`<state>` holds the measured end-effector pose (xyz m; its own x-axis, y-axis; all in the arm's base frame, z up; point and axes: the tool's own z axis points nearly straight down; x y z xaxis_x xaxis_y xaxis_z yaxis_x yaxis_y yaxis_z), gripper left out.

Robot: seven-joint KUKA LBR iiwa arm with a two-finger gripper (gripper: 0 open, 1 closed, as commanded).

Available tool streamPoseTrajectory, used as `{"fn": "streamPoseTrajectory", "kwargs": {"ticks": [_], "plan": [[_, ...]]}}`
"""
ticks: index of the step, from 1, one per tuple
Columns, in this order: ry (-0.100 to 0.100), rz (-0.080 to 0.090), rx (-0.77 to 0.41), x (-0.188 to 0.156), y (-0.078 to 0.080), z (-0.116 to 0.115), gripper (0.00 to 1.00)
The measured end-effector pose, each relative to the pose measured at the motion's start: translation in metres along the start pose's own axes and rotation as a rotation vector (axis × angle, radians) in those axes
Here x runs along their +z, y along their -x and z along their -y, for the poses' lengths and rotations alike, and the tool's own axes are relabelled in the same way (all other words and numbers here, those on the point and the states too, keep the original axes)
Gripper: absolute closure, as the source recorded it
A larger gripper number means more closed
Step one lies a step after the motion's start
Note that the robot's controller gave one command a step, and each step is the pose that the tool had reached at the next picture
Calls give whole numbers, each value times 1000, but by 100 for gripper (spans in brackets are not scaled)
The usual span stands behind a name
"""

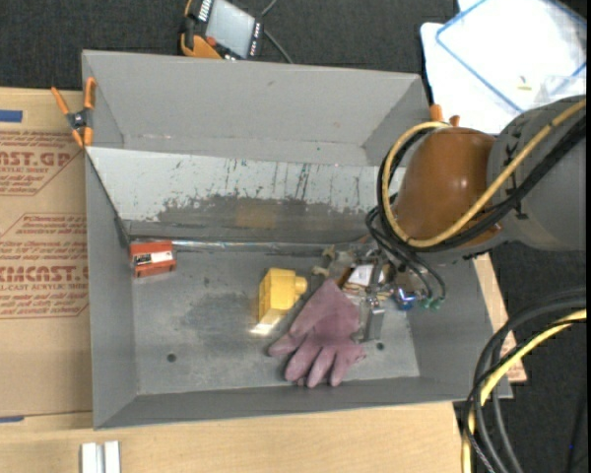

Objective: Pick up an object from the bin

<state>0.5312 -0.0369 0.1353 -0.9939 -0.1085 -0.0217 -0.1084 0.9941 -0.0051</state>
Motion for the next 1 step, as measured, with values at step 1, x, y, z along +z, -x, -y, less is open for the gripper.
{"fn": "streamPoseTrajectory", "kwargs": {"ticks": [1], "plan": [[1,0,-21,60,-24,11,0]]}}
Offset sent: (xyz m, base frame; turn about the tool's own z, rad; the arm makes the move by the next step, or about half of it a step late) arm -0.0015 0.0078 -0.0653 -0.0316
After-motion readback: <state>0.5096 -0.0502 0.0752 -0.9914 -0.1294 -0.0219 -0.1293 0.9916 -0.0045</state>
